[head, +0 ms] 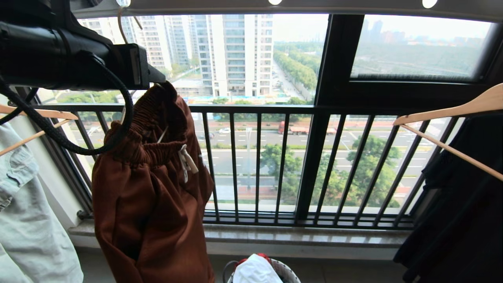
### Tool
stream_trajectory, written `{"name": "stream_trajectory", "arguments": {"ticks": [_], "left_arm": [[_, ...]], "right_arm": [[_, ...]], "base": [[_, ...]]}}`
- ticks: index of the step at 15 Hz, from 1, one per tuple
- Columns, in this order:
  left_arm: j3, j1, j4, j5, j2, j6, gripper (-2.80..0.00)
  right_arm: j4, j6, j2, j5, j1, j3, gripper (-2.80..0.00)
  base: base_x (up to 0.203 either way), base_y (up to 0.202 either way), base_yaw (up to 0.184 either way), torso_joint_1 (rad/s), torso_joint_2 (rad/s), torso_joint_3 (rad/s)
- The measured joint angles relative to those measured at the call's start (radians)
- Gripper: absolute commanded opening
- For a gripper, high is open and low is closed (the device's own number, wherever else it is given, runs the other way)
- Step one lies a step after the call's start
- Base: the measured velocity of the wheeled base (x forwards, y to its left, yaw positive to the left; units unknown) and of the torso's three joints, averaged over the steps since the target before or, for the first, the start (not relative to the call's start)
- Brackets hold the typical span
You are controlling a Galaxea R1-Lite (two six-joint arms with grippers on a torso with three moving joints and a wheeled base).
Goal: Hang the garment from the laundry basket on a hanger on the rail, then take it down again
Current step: Take the clothes off the clothes rack
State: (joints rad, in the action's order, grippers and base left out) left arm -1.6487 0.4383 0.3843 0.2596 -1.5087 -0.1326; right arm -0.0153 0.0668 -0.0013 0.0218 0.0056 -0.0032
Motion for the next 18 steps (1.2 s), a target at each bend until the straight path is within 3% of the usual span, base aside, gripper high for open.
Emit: {"name": "stream_trajectory", "arguments": {"ticks": [18], "left_arm": [[0.060, -0.001, 0.000, 0.001, 0.153, 0.026, -2.80]], "right_arm": [[0.000, 0.000, 0.000, 0.000, 0.000, 0.000, -2.80]], "base": [[0.000, 0.000, 0.000, 0.000, 0.00, 0.000]]}}
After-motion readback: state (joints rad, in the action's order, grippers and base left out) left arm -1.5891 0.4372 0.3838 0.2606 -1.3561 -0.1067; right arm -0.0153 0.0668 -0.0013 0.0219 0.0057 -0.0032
